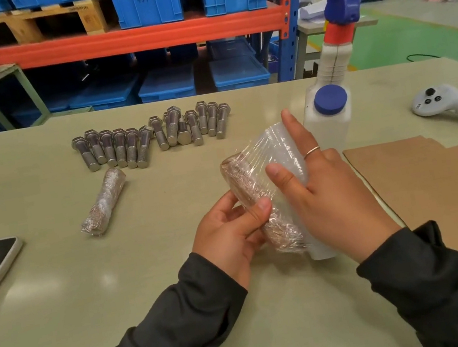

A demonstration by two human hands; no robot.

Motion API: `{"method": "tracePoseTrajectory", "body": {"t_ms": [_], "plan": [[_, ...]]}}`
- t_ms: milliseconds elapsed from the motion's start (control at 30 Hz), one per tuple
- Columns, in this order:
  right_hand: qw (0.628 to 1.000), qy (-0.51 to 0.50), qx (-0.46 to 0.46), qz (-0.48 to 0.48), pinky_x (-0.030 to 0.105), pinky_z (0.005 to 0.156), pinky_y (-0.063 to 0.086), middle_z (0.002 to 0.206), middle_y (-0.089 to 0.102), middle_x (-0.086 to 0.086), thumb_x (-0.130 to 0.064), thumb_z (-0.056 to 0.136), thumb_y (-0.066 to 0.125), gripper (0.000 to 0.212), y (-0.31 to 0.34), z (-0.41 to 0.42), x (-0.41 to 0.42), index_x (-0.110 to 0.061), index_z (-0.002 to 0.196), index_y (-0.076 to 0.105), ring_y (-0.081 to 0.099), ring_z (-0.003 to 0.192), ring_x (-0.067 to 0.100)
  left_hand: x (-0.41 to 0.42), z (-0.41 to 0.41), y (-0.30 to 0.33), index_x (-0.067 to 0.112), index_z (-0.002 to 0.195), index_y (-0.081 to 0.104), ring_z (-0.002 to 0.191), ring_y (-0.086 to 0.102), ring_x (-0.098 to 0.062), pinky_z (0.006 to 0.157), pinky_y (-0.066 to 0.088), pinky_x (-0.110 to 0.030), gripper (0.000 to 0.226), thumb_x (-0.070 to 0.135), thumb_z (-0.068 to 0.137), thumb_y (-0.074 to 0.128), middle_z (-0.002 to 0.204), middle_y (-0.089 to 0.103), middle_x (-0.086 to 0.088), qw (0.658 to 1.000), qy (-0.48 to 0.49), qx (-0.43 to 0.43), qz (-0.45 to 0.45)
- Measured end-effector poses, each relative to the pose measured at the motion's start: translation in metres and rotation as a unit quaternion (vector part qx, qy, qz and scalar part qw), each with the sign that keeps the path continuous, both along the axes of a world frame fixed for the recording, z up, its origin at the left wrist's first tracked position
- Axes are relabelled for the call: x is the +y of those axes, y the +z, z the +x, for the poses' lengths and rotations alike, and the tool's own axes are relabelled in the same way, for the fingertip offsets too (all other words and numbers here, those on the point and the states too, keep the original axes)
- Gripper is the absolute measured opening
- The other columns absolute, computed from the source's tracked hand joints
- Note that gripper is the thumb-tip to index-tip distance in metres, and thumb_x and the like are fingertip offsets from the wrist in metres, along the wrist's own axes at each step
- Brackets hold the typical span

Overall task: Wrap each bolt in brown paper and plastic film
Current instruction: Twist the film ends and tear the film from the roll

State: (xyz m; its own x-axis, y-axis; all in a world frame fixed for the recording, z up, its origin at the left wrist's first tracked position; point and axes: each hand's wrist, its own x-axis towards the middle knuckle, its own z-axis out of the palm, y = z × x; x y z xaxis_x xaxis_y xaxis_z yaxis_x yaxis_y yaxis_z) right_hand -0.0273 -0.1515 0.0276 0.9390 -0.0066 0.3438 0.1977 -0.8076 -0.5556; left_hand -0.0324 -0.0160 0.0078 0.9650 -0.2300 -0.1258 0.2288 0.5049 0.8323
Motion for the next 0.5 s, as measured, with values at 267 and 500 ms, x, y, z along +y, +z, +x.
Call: {"method": "tracePoseTrajectory", "body": {"t_ms": [267,500], "plan": [[1.000,0.003,0.013,-0.016,0.033,0.074,0.036,0.088,0.043,-0.001,-0.072,0.076,0.018,0.065,-0.0003,0.0068,-0.0026,-0.065,0.133,-0.011,0.046,0.090,0.021,0.0050,-0.0013,0.0061,0.014,0.086,0.074,0.067,0.066,-0.016,0.058,0.054,-0.025,0.027,0.008,0.061,0.064,0.079,0.070,-0.005,0.998,-0.049,-0.048,-0.010],[1.000,0.006,0.011,0.005,0.030,0.073,0.036,0.088,0.034,-0.011,-0.074,0.074,0.012,0.058,0.0005,0.0035,0.0033,-0.070,0.125,-0.015,0.047,0.086,0.019,0.0015,-0.0011,0.0063,0.008,0.098,0.066,0.069,0.067,-0.015,0.062,0.056,-0.025,0.035,0.008,0.062,0.063,0.083,0.071,-0.005,0.998,-0.042,-0.029,-0.034]]}}
